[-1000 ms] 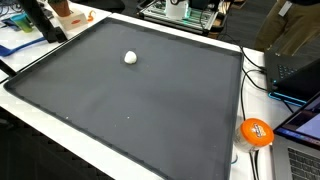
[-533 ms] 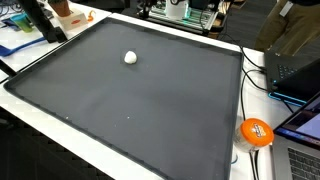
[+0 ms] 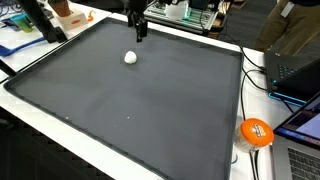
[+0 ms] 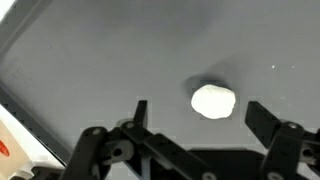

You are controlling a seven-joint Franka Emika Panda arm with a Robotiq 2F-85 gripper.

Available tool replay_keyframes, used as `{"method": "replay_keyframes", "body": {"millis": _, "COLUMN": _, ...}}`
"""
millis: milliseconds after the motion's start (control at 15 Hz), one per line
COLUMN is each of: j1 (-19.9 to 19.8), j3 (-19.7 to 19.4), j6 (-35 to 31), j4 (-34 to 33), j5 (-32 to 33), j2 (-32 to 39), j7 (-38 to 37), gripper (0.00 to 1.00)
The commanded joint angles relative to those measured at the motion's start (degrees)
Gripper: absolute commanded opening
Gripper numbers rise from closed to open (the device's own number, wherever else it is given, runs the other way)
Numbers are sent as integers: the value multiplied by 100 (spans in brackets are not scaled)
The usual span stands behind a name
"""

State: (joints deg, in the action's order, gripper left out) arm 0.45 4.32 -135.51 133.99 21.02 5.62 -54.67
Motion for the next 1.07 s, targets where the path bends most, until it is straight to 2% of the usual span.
{"method": "replay_keyframes", "body": {"millis": 0, "j1": 197, "j3": -182, "j6": 31, "j4": -66, "j5": -49, "j2": 124, "j7": -101, "gripper": 100}}
{"method": "replay_keyframes", "body": {"millis": 267, "j1": 262, "j3": -270, "j6": 46, "j4": -263, "j5": -63, "j2": 418, "j7": -259, "gripper": 100}}
{"method": "replay_keyframes", "body": {"millis": 333, "j1": 257, "j3": -226, "j6": -98, "j4": -322, "j5": -242, "j2": 575, "j7": -93, "gripper": 100}}
{"method": "replay_keyframes", "body": {"millis": 400, "j1": 363, "j3": -288, "j6": -30, "j4": -429, "j5": 19, "j2": 739, "j7": -374, "gripper": 100}}
{"method": "replay_keyframes", "body": {"millis": 733, "j1": 655, "j3": -451, "j6": -106, "j4": -724, "j5": 218, "j2": 1212, "j7": -552, "gripper": 98}}
{"method": "replay_keyframes", "body": {"millis": 933, "j1": 843, "j3": -615, "j6": -120, "j4": -985, "j5": 396, "j2": 1439, "j7": -678, "gripper": 94}}
{"method": "replay_keyframes", "body": {"millis": 1000, "j1": 891, "j3": -662, "j6": -78, "j4": -1073, "j5": 431, "j2": 1502, "j7": -701, "gripper": 91}}
